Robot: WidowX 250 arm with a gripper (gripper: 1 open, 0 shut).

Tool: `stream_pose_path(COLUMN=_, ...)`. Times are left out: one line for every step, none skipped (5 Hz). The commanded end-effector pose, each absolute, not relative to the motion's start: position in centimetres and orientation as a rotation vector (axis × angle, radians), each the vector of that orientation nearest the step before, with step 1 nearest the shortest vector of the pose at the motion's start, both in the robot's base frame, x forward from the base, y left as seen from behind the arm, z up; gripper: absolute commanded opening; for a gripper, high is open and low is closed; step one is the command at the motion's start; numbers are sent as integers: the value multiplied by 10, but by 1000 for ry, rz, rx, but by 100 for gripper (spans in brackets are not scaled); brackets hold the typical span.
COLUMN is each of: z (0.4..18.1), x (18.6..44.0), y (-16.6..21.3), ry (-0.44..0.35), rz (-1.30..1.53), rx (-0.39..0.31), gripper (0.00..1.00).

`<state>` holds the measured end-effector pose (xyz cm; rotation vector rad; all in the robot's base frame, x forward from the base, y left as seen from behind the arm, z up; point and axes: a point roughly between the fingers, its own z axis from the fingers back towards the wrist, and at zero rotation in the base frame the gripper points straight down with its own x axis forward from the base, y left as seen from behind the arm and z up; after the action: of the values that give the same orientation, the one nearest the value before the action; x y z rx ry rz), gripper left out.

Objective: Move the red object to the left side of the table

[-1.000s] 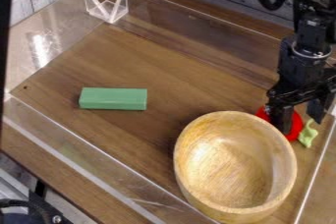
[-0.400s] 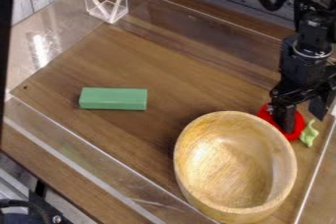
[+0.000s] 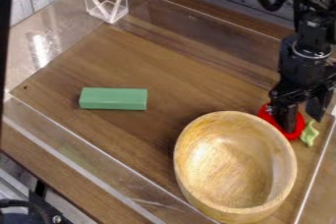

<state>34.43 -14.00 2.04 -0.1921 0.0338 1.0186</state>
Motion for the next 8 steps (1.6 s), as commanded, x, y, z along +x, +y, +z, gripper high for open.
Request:
stream_pose_path(z=37, x=347, y=-135, ry=26, rz=997, rx=-226, gripper=0)
stream_pose_path(z=63, x=347, y=-129, ry=25, rz=992, rx=-264, gripper=0)
stream_pose_path(z=92, x=347, y=-121, ry=22, rz=986, rx=-305, gripper=0)
stream_pose_path(z=125, x=348, y=-104, ry=19, rz=994, rx=-354, gripper=0)
stream_pose_path(z=147, x=347, y=-90, ry=16, rz=1001, rx=-386, gripper=0)
stream_pose_path(z=151, x=345, y=-88, ry=15, rz=1014, rx=-395, gripper=0)
stream_pose_path(z=152, x=343, y=-93, ry=18, rz=1020, rx=-400, gripper=0)
stream_pose_path(z=153, x=340, y=-97, ry=21, rz=1025, rx=-404, gripper=0)
